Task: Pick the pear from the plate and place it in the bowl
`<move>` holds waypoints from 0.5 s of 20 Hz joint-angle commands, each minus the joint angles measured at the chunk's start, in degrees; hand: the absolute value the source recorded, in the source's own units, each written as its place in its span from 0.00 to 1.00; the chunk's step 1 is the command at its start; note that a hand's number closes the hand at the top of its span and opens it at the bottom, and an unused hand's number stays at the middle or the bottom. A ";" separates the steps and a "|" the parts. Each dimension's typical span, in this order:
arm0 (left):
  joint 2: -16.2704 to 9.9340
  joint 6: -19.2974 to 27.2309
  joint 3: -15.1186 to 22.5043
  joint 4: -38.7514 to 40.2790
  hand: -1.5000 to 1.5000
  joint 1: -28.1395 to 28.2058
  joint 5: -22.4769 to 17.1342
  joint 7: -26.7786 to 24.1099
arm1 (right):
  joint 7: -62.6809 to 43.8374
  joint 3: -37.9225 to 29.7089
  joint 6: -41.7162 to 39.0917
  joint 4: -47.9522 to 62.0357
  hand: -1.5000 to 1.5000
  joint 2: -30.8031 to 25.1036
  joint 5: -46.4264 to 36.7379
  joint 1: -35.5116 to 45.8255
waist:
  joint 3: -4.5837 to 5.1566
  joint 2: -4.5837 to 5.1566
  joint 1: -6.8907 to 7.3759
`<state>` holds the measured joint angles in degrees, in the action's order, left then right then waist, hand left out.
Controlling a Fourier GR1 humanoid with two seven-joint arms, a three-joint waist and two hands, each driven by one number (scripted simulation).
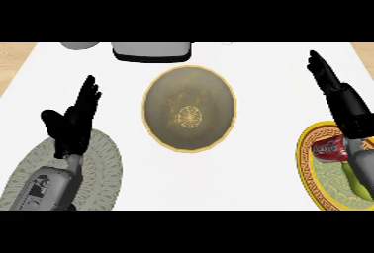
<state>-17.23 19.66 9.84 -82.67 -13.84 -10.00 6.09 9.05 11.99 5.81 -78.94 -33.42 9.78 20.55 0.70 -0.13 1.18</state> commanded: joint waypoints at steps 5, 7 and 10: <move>-0.42 -2.13 1.68 -3.78 0.50 1.00 1.00 -2.18 | -11.12 7.63 -24.97 3.70 1.00 -5.56 10.75 -10.18 | -0.72 0.32 -0.73; 1.25 -3.30 3.29 -2.56 0.50 1.35 0.16 -2.18 | -5.65 11.71 -20.34 -0.79 1.00 -19.90 -12.02 -4.43 | 0.27 -0.95 -0.80; 2.22 -2.37 3.88 -4.26 0.50 5.14 0.56 -3.29 | -1.82 -4.66 -13.15 5.21 0.00 -11.98 8.58 -18.17 | -0.76 -0.44 -4.36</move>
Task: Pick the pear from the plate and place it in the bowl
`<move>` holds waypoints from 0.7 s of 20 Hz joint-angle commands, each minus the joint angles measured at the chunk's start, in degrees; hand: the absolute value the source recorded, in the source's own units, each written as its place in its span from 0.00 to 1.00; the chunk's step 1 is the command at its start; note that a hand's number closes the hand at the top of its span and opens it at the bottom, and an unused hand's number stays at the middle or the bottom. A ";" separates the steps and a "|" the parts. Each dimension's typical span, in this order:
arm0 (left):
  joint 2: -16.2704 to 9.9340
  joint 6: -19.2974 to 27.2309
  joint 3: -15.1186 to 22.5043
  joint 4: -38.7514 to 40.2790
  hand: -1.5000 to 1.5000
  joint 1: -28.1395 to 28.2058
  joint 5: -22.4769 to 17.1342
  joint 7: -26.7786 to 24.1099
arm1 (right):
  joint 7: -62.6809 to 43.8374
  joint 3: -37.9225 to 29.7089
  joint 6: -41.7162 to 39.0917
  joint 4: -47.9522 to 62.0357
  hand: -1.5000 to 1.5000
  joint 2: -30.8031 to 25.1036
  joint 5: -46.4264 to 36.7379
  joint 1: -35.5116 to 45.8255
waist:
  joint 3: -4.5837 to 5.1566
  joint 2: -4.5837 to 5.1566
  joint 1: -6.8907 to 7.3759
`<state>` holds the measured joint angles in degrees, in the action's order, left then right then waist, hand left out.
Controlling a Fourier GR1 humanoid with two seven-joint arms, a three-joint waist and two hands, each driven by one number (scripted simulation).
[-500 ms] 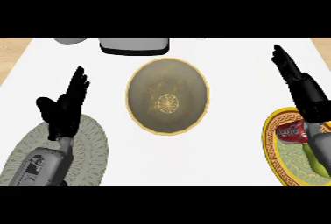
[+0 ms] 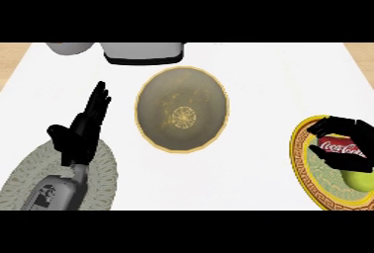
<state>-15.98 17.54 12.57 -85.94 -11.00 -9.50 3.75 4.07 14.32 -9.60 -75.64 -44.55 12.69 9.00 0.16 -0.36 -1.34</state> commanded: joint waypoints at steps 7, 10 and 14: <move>0.85 -3.72 -0.13 -0.76 0.50 3.22 -0.31 -2.11 | 8.19 -16.65 -1.12 -12.13 0.00 -1.83 12.93 -18.81 | -0.11 0.14 0.24; 2.10 -1.79 0.64 -2.92 0.50 0.06 1.93 1.84 | 4.28 -20.42 -3.81 -9.27 0.00 -5.80 11.89 -13.89 | -0.15 0.30 0.93; 1.72 -3.43 1.08 -3.00 0.50 2.67 1.17 0.85 | -10.56 -21.93 -3.02 -14.21 0.00 -14.17 12.97 -10.57 | -0.06 0.24 1.07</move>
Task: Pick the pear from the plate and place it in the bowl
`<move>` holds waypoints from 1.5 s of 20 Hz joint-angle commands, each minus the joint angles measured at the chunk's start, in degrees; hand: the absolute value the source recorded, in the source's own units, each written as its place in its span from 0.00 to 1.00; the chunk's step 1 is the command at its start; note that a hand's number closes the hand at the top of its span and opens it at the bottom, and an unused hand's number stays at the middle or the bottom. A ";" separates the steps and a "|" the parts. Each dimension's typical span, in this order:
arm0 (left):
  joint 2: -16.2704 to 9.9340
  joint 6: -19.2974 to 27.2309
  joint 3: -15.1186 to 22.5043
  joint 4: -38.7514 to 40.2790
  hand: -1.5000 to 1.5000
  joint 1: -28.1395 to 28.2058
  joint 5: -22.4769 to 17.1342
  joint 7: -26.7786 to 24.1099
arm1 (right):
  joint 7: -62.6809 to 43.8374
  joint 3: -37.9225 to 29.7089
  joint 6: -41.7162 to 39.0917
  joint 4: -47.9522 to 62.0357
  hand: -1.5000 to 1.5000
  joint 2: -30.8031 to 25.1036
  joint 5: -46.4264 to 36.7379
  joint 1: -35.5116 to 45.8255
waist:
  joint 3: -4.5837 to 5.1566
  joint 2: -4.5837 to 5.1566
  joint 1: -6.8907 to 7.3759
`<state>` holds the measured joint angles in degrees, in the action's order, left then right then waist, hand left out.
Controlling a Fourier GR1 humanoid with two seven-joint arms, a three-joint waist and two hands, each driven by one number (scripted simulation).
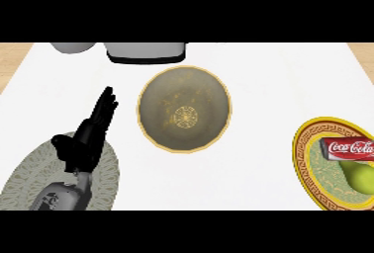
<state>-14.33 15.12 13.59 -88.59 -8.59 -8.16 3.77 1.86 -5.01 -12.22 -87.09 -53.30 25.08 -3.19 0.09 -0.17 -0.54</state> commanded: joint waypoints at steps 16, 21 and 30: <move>2.76 -3.48 -2.80 5.50 0.50 -4.65 1.04 -0.57 | -25.56 8.97 -18.78 10.28 0.00 -4.92 -5.21 12.66 | -0.09 0.36 0.76; 4.72 -1.69 -2.09 0.67 0.50 -3.01 3.62 3.27 | -22.73 6.55 -22.78 13.64 0.00 -0.51 -9.05 12.02 | -0.11 0.20 0.67; 5.52 -3.47 -3.60 -0.20 0.50 0.56 5.96 0.93 | -23.78 -2.21 -27.47 14.24 0.00 3.50 -6.38 11.06 | -0.09 0.18 0.58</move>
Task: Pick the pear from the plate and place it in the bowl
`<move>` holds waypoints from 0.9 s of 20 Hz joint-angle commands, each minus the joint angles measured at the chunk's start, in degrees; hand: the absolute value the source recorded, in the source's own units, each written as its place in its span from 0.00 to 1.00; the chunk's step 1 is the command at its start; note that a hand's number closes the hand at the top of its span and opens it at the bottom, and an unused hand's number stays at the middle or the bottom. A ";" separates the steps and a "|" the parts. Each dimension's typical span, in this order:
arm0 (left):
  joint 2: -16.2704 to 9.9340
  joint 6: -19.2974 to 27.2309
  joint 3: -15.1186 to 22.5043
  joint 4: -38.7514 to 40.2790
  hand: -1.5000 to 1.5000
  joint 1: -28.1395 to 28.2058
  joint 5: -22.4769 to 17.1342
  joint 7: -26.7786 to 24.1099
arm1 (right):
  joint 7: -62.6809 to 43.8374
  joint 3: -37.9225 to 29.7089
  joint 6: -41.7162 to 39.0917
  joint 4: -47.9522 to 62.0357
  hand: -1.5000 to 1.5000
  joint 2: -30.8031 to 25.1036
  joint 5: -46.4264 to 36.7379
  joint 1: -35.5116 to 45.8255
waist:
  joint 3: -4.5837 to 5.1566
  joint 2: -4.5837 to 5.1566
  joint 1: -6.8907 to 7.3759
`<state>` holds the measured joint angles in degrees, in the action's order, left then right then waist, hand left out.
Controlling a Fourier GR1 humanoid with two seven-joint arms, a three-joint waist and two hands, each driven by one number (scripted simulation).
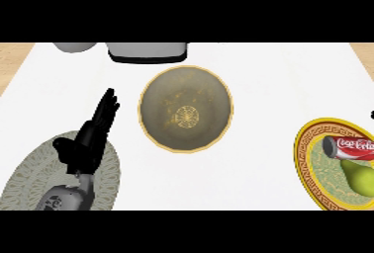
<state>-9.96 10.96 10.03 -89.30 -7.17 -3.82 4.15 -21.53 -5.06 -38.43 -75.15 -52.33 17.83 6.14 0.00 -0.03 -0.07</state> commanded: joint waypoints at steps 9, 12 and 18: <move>0.69 -4.48 -4.95 4.10 0.50 -3.38 0.16 -1.36 | -8.90 -7.10 -1.48 -3.60 0.00 7.59 3.94 -0.05 | 0.03 0.02 -0.10; 2.61 -2.71 -4.22 2.35 0.50 -3.76 1.70 1.89 | -5.68 -7.19 -2.39 -0.52 0.00 10.51 -0.31 -0.53 | 0.01 0.03 -0.02; 1.53 -5.89 -7.12 3.75 0.50 -2.77 0.87 -1.55 | -4.11 -8.28 -2.46 1.83 0.00 14.17 -4.31 -1.00 | 0.00 0.07 0.07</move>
<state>-7.82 7.19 5.89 -88.20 -8.08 -1.62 4.16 -27.37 -13.44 -40.97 -75.93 -40.91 17.28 4.26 0.03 -0.03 -0.07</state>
